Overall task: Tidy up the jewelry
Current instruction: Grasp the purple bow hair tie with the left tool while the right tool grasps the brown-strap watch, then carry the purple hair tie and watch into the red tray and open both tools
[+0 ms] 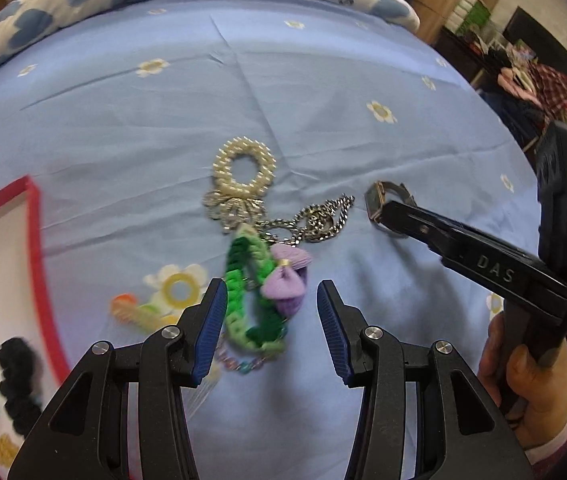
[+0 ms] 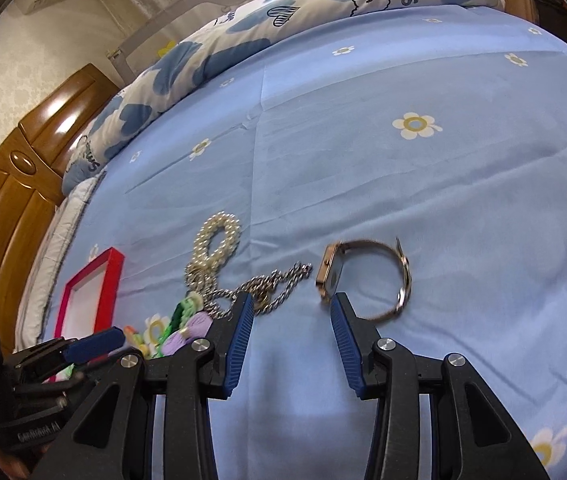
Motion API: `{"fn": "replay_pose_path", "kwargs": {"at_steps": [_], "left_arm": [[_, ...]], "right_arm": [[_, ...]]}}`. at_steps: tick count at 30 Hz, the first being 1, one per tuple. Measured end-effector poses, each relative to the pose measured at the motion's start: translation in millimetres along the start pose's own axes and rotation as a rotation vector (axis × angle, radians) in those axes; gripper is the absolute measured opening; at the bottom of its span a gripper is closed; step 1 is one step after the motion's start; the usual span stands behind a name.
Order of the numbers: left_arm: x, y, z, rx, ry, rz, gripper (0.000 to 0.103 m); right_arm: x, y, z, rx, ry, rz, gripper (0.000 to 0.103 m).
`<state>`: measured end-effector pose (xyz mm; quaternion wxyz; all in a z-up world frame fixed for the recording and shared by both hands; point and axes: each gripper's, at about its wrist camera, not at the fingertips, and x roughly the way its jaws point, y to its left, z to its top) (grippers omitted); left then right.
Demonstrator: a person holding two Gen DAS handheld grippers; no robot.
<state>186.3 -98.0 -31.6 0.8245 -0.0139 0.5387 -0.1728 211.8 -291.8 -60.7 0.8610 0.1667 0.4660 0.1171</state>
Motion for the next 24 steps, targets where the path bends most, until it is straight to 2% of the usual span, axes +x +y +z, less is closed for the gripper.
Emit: {"fn": "replay_pose_path", "kwargs": {"at_steps": [3, 5, 7, 9, 11, 19, 24], "left_arm": [[13, -2, 3, 0.014, 0.025, 0.005, 0.043], [20, -2, 4, 0.019, 0.037, 0.01, 0.034], [25, 0, 4, 0.017, 0.053, 0.0, 0.018], [24, 3, 3, 0.013, 0.05, -0.005, 0.016], [21, 5, 2, 0.008, 0.042, -0.013, 0.014], [-14, 22, -7, -0.06, -0.019, -0.059, 0.012], [-37, 33, -17, -0.096, -0.055, -0.071, 0.012]], "right_arm": [[14, -3, 3, -0.004, 0.028, -0.016, 0.04], [21, -5, 3, -0.006, 0.042, -0.027, 0.039], [27, -6, 3, -0.01, 0.05, -0.038, 0.034], [31, -8, 3, -0.014, 0.055, -0.046, 0.018], [33, -8, 3, -0.029, 0.057, -0.062, 0.012], [16, 0, 1, -0.053, 0.02, -0.046, 0.008], [-2, 17, -6, -0.058, -0.002, 0.018, 0.008]]}}
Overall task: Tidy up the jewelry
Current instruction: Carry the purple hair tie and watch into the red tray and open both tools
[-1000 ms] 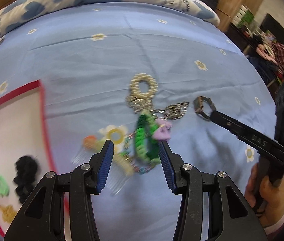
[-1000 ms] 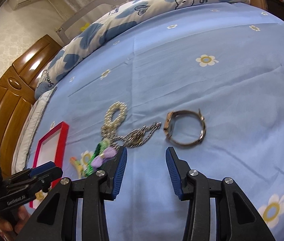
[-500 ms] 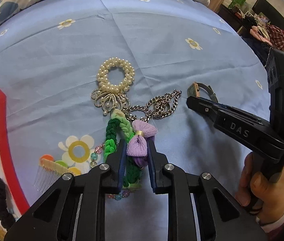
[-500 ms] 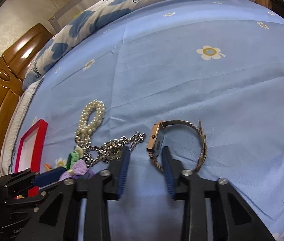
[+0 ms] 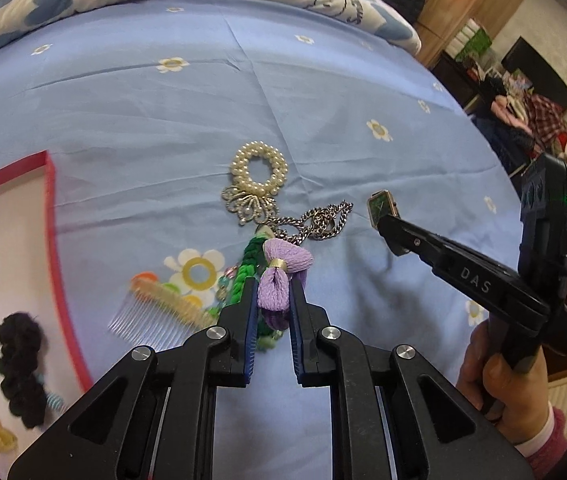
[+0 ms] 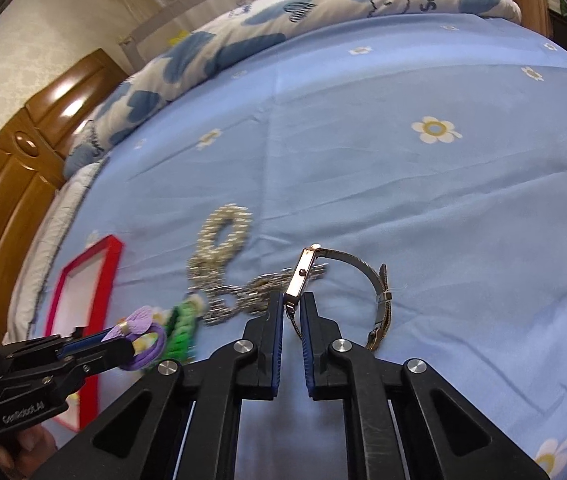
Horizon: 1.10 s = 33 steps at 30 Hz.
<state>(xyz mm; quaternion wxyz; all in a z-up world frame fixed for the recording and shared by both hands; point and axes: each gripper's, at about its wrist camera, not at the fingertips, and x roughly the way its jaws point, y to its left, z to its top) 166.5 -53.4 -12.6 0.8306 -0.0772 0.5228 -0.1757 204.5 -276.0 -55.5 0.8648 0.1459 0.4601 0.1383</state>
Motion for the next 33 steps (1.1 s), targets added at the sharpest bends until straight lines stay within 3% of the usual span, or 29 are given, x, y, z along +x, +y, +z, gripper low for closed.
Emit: {"fn": "replay_pose_path", "kwargs": {"at_steps": [10, 33], "left_arm": [[-45, 38, -19, -0.098, -0.07, 0.023, 0.012], [-108, 142, -54, -0.287, -0.166, 0.139, 0.012]], "right_arm": [[-23, 61, -12, -0.061, -0.014, 0.13, 0.008], [4, 193, -40, -0.262, 0.069, 0.283, 0.008]]}}
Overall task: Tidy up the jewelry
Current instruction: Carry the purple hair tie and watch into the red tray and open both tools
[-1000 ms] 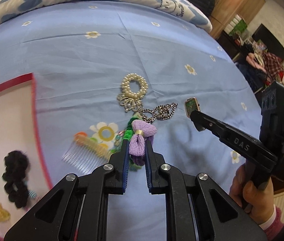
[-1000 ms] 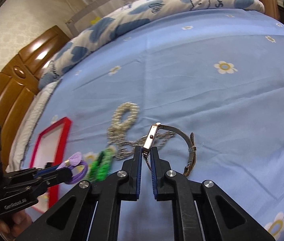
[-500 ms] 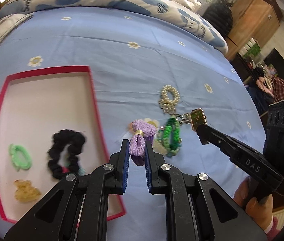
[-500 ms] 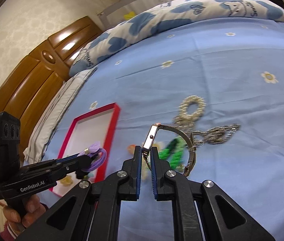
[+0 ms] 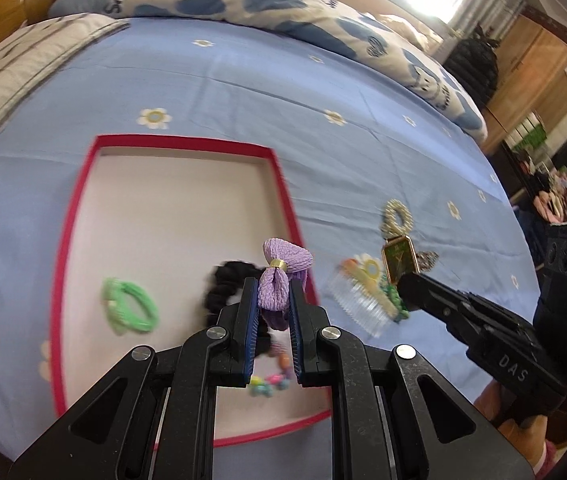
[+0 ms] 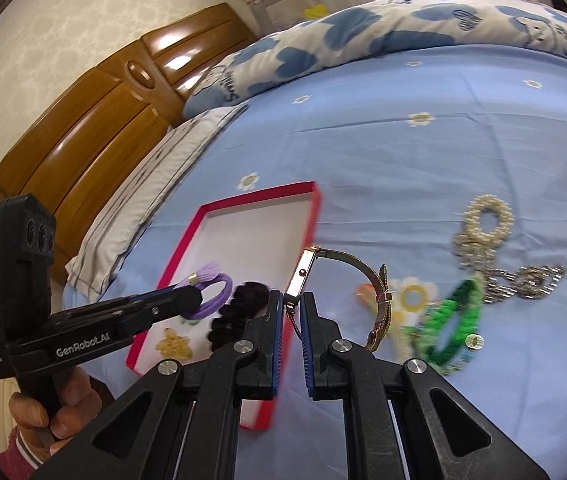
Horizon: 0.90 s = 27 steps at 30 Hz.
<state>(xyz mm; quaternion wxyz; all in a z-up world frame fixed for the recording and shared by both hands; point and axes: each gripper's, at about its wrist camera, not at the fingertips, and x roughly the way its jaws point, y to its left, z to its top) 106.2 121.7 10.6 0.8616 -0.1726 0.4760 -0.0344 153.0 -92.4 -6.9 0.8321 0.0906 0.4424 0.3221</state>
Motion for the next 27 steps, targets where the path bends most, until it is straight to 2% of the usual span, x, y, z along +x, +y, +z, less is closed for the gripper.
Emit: {"fn": "replay_pose_path", "kwargs": {"at_steps": [13, 27], "left_arm": [[2, 67, 15, -0.094, -0.016, 0.084, 0.012], [40, 106, 22, -0.142, 0.041, 0.159, 0.013]], "right_arm": [[54, 54, 13, -0.104, 0.056, 0.052, 0.008], [124, 65, 16, -0.165, 0.156, 0.032, 0.008]]}}
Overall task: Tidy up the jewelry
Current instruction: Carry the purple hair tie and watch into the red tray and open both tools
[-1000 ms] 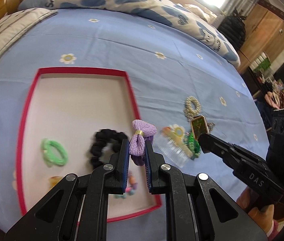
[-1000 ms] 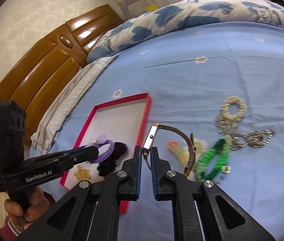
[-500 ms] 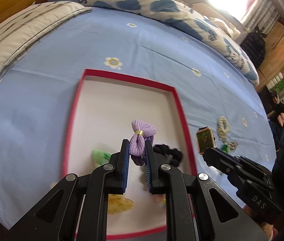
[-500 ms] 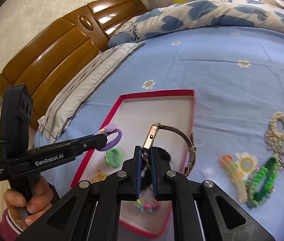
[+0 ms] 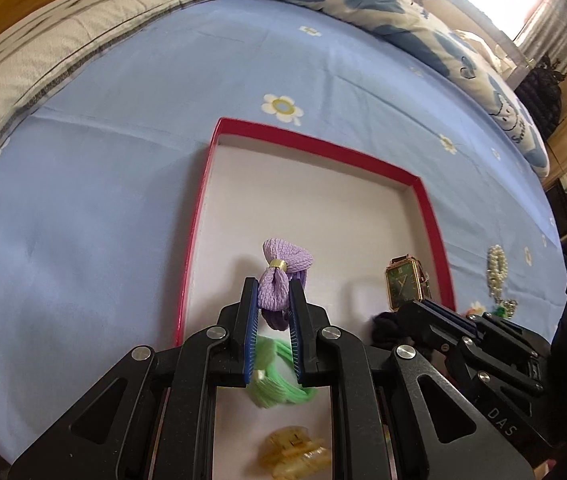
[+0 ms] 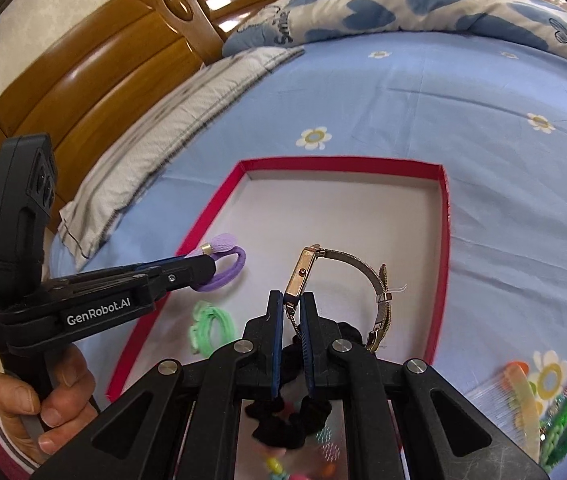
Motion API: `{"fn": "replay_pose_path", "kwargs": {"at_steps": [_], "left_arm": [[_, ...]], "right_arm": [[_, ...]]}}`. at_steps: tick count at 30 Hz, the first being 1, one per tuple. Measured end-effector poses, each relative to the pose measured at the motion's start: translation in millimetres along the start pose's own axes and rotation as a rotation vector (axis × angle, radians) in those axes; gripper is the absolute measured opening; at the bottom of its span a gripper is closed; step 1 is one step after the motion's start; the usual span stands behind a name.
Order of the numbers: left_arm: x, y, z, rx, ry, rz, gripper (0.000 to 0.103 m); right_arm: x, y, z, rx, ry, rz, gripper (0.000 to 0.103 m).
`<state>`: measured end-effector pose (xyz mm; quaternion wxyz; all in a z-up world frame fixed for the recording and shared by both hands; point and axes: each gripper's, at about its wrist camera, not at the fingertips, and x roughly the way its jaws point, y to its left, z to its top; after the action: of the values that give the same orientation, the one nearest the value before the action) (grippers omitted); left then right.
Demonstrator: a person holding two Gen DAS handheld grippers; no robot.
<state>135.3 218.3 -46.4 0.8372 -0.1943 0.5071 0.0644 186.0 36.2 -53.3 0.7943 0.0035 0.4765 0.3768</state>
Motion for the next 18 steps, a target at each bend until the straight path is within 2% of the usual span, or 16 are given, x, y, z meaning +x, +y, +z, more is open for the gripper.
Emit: {"fn": "replay_pose_path", "kwargs": {"at_steps": [8, 18], "left_arm": [[10, 4, -3, -0.01, 0.034, 0.025, 0.013], [15, 3, -3, 0.008, 0.045, 0.033, 0.016]], "right_arm": [[21, -7, -3, 0.004, 0.063, -0.009, 0.008], [23, -9, -3, 0.016, 0.08, -0.001, 0.013]]}}
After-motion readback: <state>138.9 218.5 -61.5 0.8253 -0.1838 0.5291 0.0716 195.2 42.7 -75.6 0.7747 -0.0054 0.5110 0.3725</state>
